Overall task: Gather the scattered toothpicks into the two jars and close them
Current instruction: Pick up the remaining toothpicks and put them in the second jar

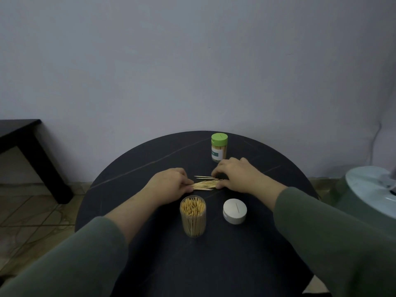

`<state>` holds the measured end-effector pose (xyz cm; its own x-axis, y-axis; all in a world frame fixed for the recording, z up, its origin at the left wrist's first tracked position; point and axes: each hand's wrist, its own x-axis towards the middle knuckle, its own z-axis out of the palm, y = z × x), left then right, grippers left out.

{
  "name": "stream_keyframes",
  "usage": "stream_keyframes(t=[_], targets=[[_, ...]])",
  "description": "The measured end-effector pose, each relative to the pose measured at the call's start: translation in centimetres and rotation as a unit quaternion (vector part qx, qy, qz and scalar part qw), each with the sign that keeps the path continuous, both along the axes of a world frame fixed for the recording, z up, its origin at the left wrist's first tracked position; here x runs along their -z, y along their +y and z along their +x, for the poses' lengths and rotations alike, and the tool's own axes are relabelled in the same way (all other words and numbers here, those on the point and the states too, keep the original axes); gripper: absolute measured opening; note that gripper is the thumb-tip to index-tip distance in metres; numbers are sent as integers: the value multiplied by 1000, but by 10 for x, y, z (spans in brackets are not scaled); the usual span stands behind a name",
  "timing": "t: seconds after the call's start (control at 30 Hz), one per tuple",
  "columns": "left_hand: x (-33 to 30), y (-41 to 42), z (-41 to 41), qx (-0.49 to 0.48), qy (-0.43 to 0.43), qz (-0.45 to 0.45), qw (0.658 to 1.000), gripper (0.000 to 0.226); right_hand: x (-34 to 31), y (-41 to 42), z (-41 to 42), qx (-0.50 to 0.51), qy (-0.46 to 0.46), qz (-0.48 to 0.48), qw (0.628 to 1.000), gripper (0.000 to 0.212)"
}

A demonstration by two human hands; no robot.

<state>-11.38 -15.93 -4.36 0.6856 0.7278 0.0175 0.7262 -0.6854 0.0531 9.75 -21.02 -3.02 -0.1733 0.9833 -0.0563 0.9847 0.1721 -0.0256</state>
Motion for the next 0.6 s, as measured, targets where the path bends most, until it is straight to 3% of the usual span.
stream_keyframes(t=[0.1, 0.33, 0.6], targets=[[-2, -4, 4, 21, 22, 32, 999, 36, 6, 8, -12, -22, -25, -6, 999, 53], [-6, -6, 3, 36, 42, 61, 997, 36, 0, 17, -19, -60, -99, -22, 993, 36], [-2, -2, -3, 20, 40, 60, 997, 39, 0, 11, -6, -44, -94, 22, 994, 29]])
